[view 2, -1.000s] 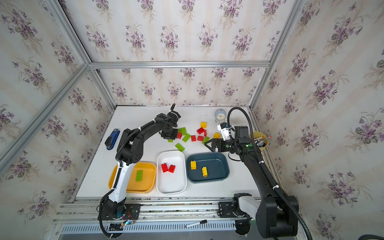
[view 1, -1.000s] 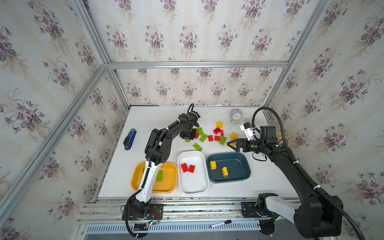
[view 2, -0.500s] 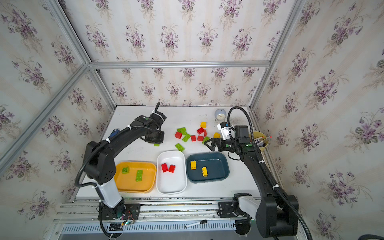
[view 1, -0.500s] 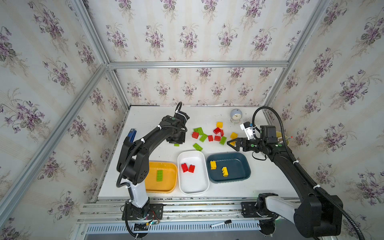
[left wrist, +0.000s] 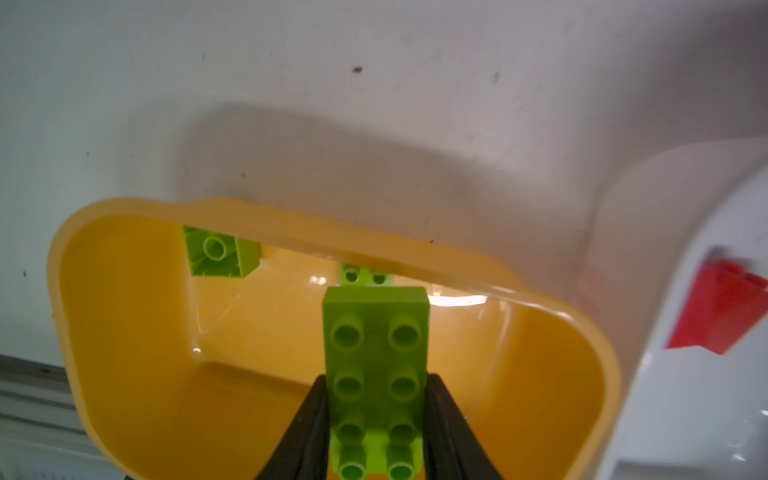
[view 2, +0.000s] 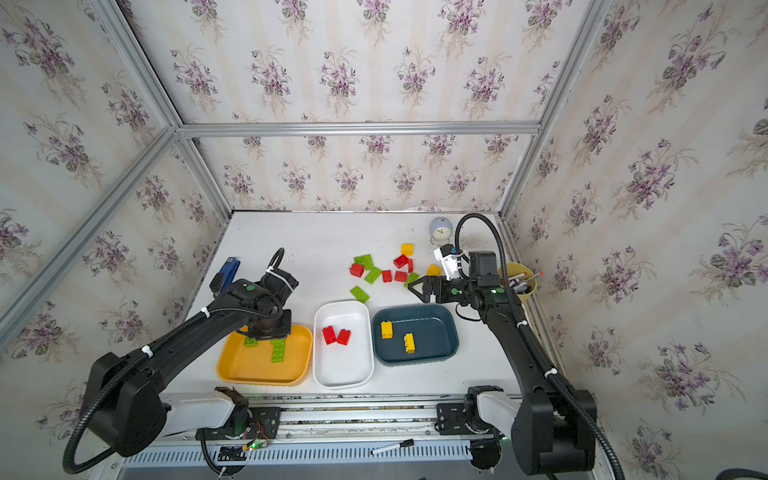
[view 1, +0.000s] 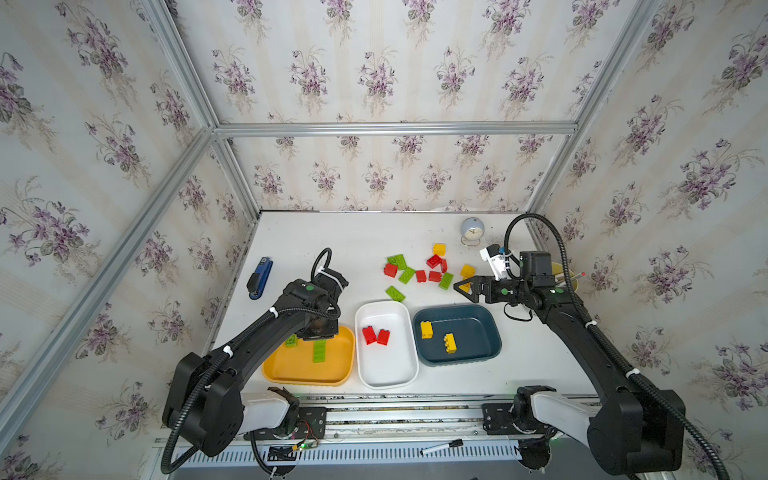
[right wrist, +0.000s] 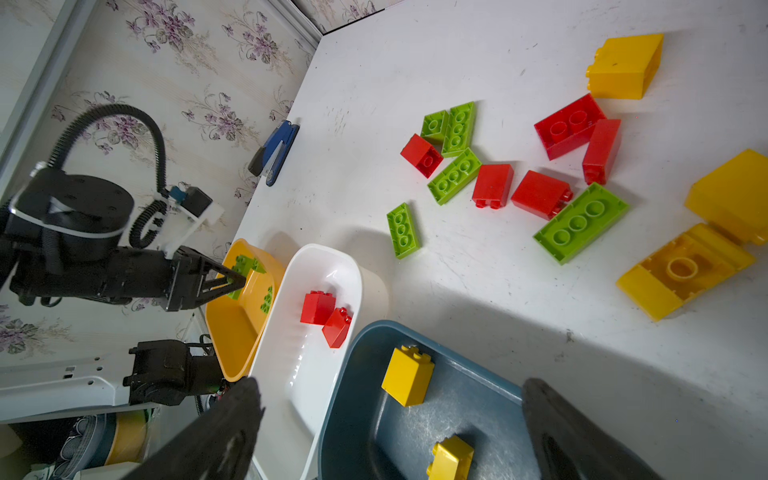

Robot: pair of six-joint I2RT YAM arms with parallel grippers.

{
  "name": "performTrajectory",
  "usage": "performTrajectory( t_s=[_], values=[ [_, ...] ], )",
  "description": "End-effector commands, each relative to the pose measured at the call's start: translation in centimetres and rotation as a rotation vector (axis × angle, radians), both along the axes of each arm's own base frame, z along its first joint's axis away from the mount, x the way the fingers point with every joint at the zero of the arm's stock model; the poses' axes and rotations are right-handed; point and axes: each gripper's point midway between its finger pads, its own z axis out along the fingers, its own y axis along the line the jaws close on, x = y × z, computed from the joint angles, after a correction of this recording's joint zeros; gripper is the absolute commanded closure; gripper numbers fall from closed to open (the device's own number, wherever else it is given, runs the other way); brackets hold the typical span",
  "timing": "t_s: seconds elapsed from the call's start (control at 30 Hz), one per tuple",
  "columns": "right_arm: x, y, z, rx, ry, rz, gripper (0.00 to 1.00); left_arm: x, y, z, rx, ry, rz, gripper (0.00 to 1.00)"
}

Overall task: Sort the legos into containers by color
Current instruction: 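Carry the green brick with the left gripper and drop it into the yellow tray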

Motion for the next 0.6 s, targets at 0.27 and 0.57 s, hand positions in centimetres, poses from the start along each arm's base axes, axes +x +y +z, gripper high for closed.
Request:
performTrajectory(
  t_s=[0.27,0.57],
  values=[
    [-0.2,0.2,0.7,0.009,-0.023,0.013,0.00,-0.5,3.1,-3.4,0.036,0.027,0.139,0.58],
    [-0.4,0.2,0.6,0.008,-0.020,0.015,0.00,3.1,-0.8,0.9,-0.150,-0.079,0.083,0.40]
  ],
)
